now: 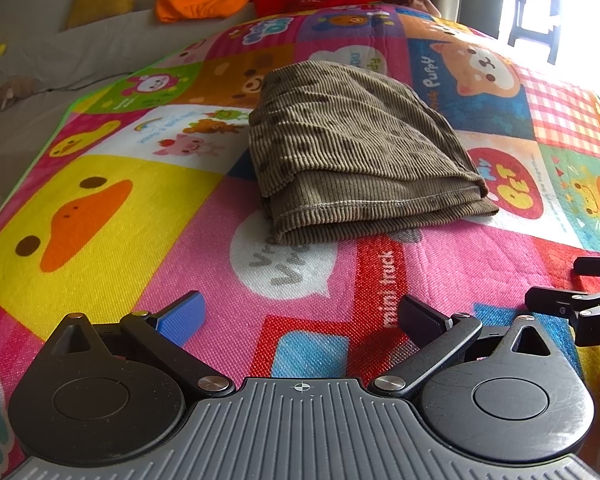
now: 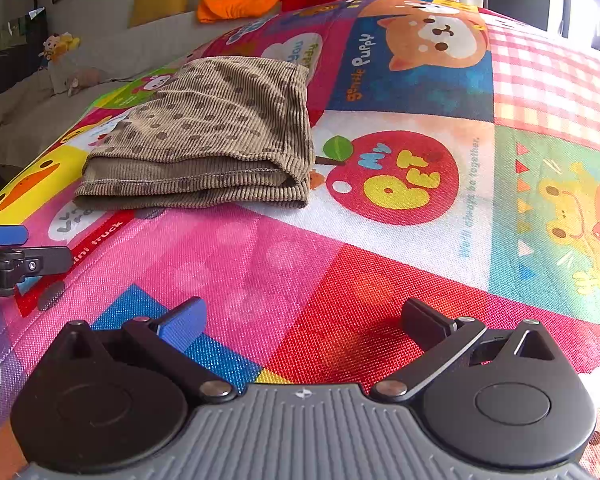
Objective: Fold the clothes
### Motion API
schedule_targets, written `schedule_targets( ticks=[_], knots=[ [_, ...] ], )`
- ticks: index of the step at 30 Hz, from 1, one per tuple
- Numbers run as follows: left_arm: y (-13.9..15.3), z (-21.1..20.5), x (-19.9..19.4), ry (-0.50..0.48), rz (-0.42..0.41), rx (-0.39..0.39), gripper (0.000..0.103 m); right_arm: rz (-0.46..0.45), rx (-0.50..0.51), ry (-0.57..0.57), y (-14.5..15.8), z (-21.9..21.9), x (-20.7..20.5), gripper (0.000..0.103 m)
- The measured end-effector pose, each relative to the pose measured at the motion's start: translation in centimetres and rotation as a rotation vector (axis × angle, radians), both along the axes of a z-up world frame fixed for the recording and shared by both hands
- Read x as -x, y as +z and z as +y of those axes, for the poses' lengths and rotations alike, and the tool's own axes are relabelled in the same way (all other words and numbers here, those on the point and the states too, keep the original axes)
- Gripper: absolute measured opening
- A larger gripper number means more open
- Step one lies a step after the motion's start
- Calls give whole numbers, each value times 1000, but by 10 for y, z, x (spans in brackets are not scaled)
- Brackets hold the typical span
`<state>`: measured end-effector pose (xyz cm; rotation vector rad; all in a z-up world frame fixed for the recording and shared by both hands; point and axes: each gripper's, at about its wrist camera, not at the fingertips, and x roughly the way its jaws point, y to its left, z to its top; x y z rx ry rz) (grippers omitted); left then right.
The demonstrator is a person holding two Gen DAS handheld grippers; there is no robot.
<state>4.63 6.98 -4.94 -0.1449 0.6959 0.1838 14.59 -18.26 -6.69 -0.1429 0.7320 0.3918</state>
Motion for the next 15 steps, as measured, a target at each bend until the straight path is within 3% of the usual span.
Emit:
schedule_targets(
  ticks=[15],
  knots=[
    [2,10,6,-6,-48,62,103,3,5,-8,1,2,1,103]
  ],
)
